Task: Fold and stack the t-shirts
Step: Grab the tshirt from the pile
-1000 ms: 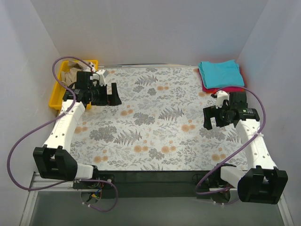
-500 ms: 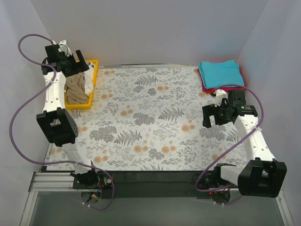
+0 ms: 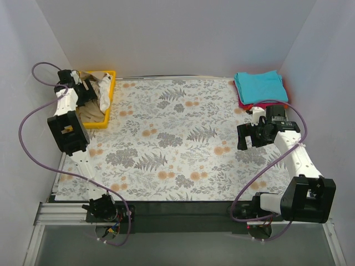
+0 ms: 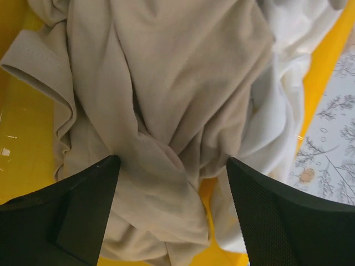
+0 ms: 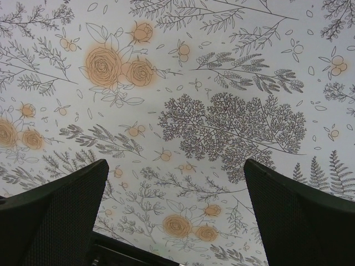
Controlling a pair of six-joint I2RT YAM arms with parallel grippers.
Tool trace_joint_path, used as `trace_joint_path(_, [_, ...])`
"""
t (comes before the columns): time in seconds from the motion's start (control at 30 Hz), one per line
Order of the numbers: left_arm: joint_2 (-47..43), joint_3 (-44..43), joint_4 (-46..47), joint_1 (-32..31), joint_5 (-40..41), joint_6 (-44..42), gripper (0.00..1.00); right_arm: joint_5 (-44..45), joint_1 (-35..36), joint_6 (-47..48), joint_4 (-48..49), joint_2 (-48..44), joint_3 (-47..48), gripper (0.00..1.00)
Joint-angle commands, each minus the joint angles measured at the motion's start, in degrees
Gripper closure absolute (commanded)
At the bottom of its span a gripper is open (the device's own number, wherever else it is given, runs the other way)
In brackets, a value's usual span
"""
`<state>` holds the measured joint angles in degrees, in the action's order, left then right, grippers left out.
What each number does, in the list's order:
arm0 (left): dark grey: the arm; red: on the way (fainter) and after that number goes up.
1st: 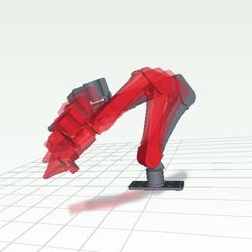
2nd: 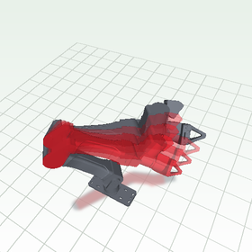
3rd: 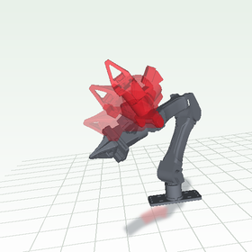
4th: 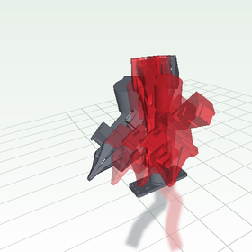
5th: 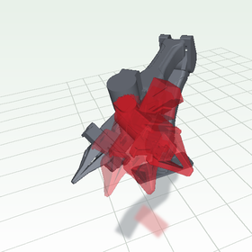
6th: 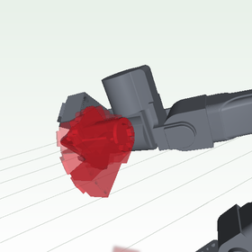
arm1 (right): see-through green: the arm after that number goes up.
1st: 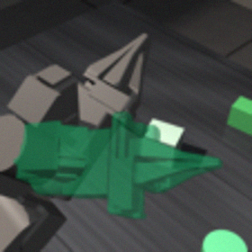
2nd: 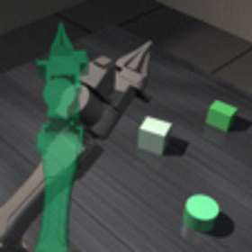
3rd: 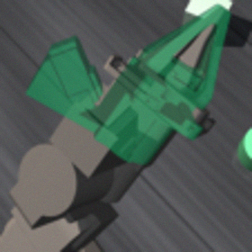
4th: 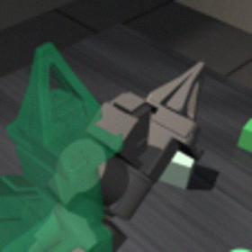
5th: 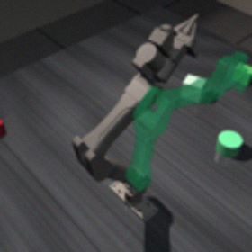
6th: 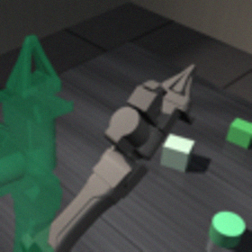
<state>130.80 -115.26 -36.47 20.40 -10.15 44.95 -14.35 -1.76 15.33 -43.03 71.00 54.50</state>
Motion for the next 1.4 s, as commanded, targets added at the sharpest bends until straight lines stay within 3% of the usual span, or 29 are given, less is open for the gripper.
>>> trace_joint_path(0.0, [0.7, -2.2, 2.5, -0.1, 3.7, -0.3, 0.3, -0.9, 0.2, -0.1, 1.4, 0.6, 0.3, 0.02])
trace_joint_path(0.07, [3.1, -3.6, 1.8, -0.1, 3.9, -0.7, 0.33, -0.3, 0.2, 0.1, 1.5, 0.9, 0.0, 0.02])
trace_joint_path(0.2, [3.1, -5.6, 1.6, 0.5, 1.9, -0.4, 0.62, 0.2, 0.2, 0.6, 1.5, 0.6, -0.2, 0.02])
trace_joint_path(0.23, [2.5, -6.4, 1.6, 0.8, 0.9, -0.4, 0.81, 0.1, 0.2, 0.6, 1.4, 0.5, -0.1, 0.02])
trace_joint_path(0.33, [-0.1, -8.8, 1.1, 1.0, 0.2, -0.4, 1.0, 0.0, 0.1, 0.9, 1.3, -0.4, 0.0, 0.02])
trace_joint_path(0.5, [-4.9, -21.2, -0.2, 1.6, -3.1, -1.3, 1.0, 0.6, 0.1, 1.9, 1.3, -3.1, -0.1, 0.02])
trace_joint_path(0.83, [-25.1, -20.8, 13.5, 1.0, -15.4, 2.2, 1.0, 0.5, 0.1, 2.3, 1.3, -6.1, 1.2, 0.02])
trace_joint_path(1.03, [-30.2, -19.3, 16.6, -3.3, -11.9, -1.9, 1.0, -1.0, 0.1, 2.1, 1.4, -6.2, 1.9, 0.02])
trace_joint_path(1.23, [-27.5, -15.1, 16.6, -3.3, -1.4, -7.2, 1.0, -1.6, 0.1, 1.3, 1.3, -6.6, 2.4, 0.02])
trace_joint_path(1.37, [-25.6, -13.3, 18.9, -2.7, 0.2, -7.5, 1.0, -1.5, 0.1, 1.0, 1.3, -7.0, 2.0, 0.02])
